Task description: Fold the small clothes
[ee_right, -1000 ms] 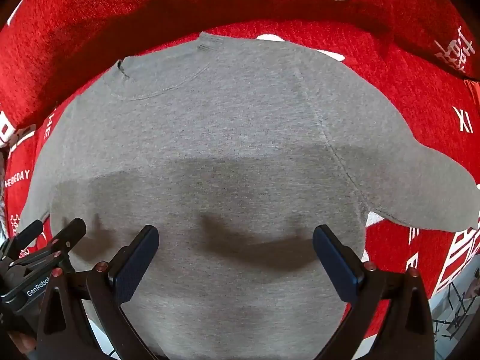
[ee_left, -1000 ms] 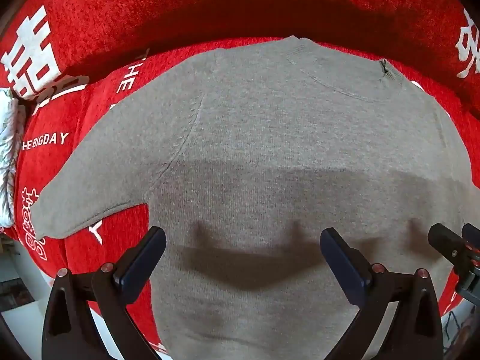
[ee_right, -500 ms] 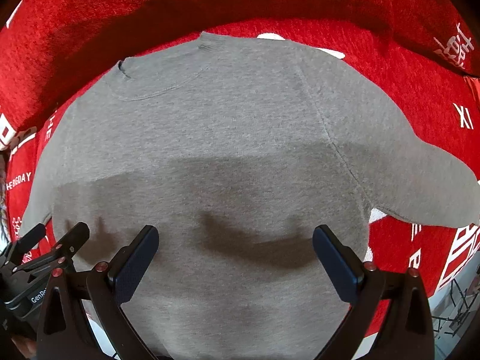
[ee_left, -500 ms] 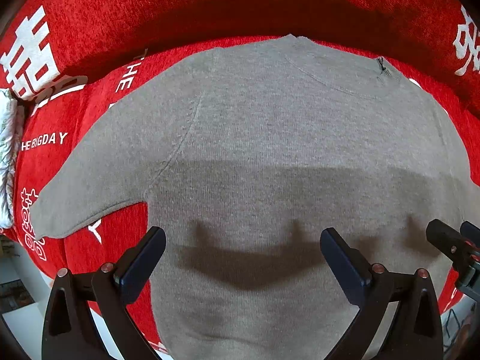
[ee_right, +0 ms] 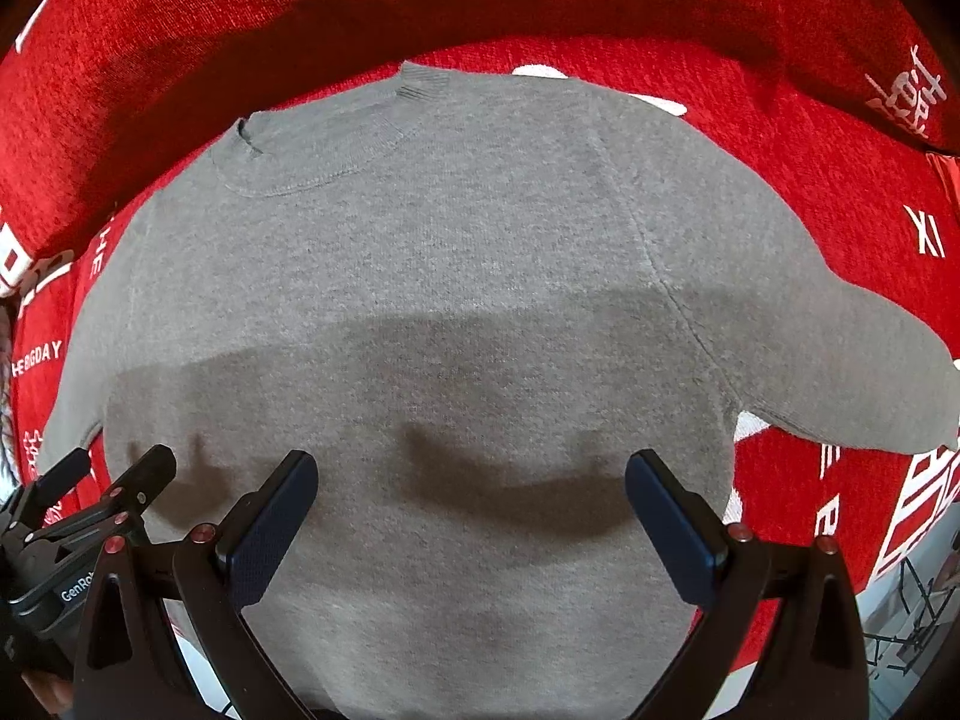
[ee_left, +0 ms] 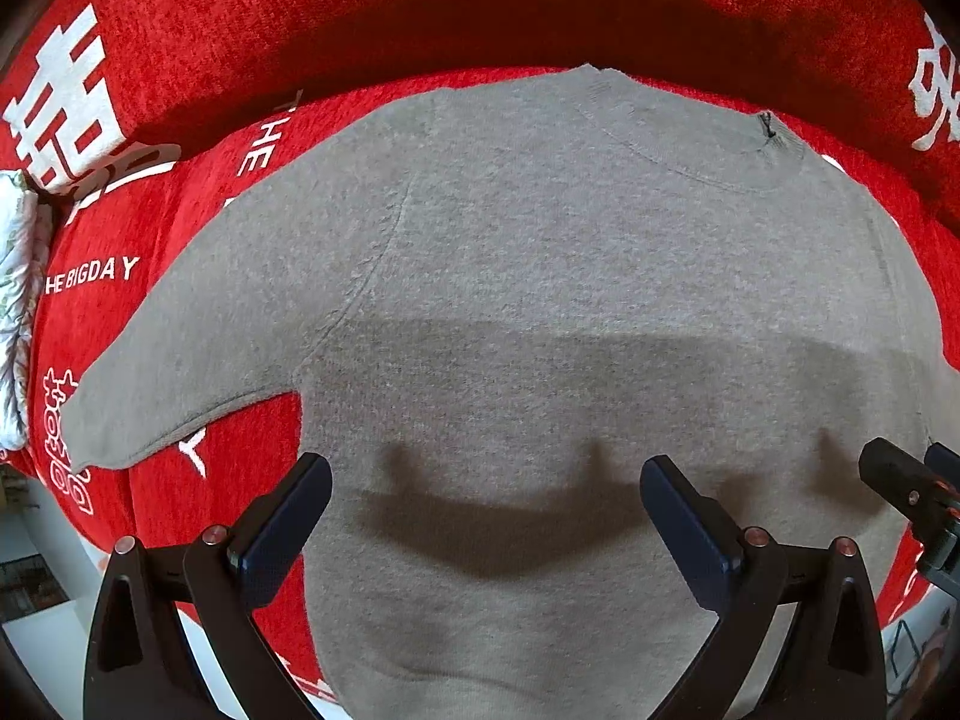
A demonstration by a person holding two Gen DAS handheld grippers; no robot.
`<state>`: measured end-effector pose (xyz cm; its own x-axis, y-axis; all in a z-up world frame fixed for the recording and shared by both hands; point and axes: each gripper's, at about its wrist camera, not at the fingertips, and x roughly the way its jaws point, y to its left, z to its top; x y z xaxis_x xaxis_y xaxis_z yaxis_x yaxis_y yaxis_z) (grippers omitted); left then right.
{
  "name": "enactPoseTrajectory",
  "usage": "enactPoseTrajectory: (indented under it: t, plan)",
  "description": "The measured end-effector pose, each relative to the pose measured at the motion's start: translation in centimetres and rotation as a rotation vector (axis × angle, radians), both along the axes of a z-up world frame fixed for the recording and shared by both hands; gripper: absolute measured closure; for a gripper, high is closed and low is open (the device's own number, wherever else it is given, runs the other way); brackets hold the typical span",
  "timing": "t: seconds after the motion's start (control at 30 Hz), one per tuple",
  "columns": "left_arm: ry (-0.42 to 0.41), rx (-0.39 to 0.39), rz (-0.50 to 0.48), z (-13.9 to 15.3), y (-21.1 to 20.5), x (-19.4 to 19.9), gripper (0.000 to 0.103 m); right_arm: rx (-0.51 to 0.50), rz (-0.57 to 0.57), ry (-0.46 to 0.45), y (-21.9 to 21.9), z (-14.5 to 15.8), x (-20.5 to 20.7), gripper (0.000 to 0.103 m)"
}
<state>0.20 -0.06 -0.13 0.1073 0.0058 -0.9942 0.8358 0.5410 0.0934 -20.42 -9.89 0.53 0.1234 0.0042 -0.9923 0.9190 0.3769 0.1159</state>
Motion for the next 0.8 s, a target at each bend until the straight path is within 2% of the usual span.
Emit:
enactPoseTrajectory:
  t: [0.5,0.8]
  plan:
    - [0.027,0.004,-0.005,0.09,0.14,0.04,0.0,0.009,0.003,-0.002,0.06,0.01,0.21,0.001]
    - [-0.019,0.004,-0.001,0.14,0.18,-0.05,0.0,0.006,0.008,-0.001,0.14,0.08,0.34,0.001]
